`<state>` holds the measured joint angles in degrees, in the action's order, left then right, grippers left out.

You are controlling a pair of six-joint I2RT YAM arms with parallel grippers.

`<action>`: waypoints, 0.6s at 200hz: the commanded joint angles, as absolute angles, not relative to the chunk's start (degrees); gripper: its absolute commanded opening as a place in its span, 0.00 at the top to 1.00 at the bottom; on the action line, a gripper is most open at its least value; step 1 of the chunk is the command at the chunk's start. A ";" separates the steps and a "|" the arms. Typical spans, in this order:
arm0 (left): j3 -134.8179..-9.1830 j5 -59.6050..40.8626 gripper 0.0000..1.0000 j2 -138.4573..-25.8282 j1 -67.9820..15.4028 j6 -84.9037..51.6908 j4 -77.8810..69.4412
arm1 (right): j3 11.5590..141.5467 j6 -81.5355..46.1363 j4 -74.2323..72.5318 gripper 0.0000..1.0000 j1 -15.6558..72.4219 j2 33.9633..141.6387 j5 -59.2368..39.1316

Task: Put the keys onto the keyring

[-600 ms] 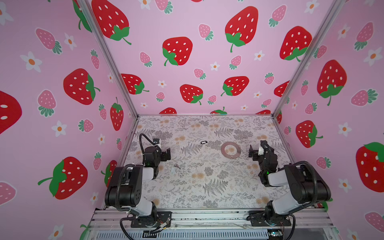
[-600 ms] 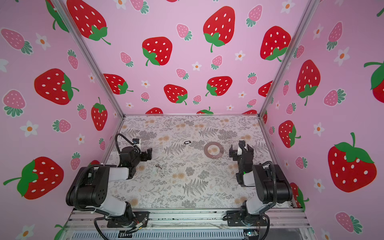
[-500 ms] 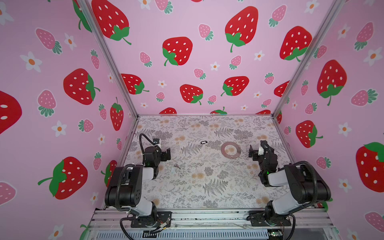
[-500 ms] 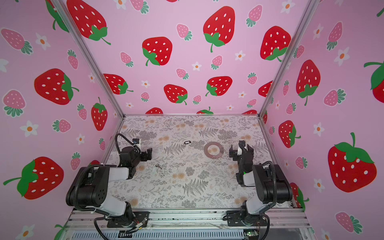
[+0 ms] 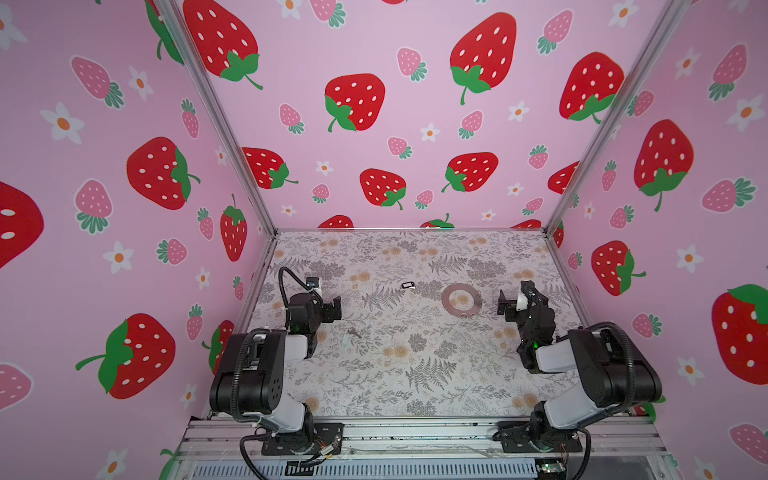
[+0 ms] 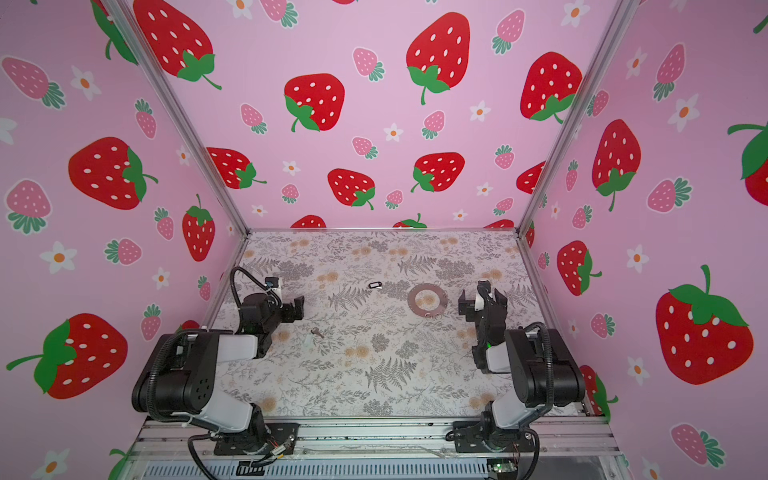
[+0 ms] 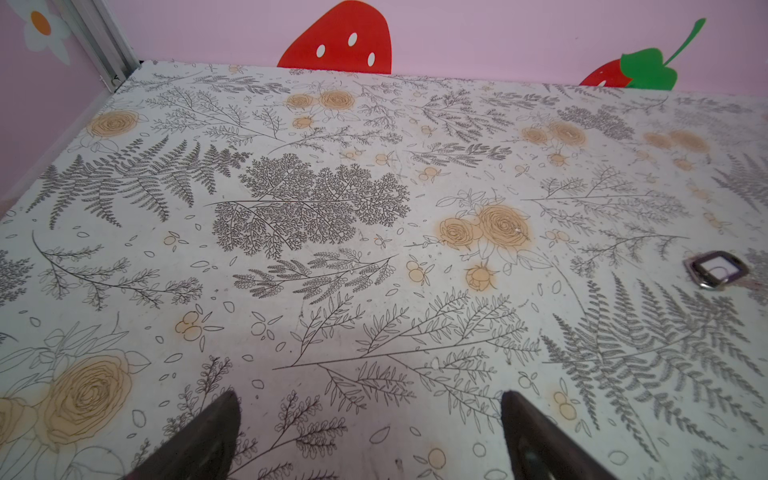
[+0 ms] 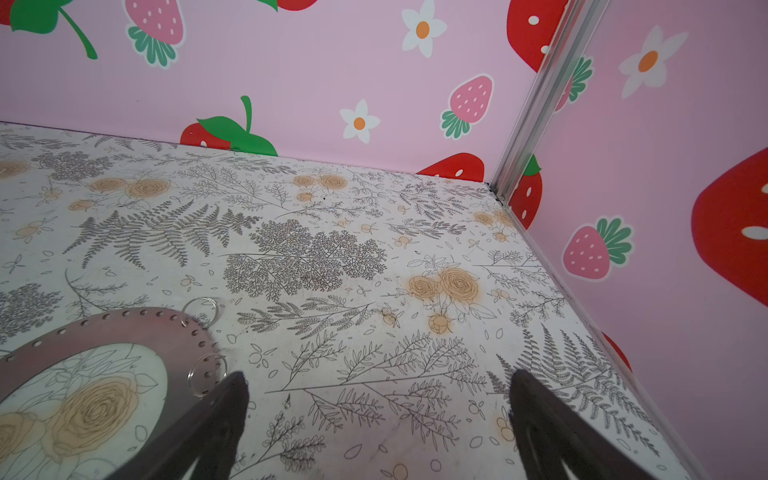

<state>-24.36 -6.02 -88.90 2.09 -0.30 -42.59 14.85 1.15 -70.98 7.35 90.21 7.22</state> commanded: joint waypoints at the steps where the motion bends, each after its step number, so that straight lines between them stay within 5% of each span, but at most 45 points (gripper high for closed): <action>1: -26.19 -5.38 0.01 -88.93 1.96 -0.79 -43.69 | 15.58 0.09 -71.37 0.01 6.92 90.19 7.73; 40: -27.31 -4.02 0.01 -87.13 1.92 -1.36 -40.38 | 13.36 -1.37 -72.89 0.01 6.98 86.52 11.41; 120: -43.59 -11.08 0.00 -79.51 -1.86 -3.49 -3.37 | 28.91 -7.18 -27.52 0.07 10.66 71.50 0.64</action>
